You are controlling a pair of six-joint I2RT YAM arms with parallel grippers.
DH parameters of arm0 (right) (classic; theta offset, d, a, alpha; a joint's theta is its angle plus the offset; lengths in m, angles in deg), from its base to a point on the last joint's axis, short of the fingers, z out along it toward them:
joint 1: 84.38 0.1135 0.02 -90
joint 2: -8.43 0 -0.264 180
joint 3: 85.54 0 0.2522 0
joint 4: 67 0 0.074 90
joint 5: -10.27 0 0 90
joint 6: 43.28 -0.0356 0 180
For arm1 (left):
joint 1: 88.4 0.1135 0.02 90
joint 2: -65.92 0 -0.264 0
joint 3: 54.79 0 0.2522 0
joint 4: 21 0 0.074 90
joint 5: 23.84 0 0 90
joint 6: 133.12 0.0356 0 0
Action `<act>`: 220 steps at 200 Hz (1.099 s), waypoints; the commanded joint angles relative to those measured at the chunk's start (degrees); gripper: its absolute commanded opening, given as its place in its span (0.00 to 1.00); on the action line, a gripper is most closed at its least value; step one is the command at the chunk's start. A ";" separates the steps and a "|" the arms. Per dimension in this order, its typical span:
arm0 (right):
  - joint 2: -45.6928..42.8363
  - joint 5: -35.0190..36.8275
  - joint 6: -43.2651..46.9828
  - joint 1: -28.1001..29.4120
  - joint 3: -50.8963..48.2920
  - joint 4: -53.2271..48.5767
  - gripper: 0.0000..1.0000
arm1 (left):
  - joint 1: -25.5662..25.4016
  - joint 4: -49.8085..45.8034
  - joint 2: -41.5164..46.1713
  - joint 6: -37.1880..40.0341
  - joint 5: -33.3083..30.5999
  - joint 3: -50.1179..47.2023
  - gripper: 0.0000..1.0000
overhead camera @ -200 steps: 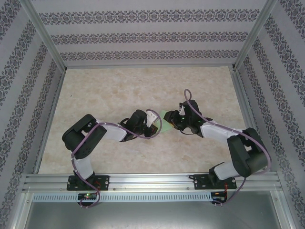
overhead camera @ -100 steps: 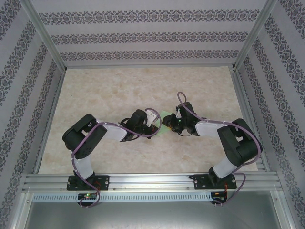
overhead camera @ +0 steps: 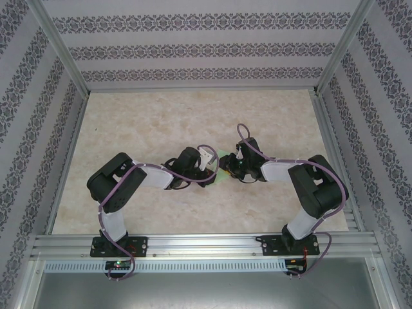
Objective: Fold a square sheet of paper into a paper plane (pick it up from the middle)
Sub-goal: Fourth fold the wing at the center of the table.
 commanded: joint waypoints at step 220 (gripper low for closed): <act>0.69 1.48 0.00 -0.05 0.04 1.26 0.38 | 1.30 -6.25 2.51 -11.77 3.64 1.18 0.18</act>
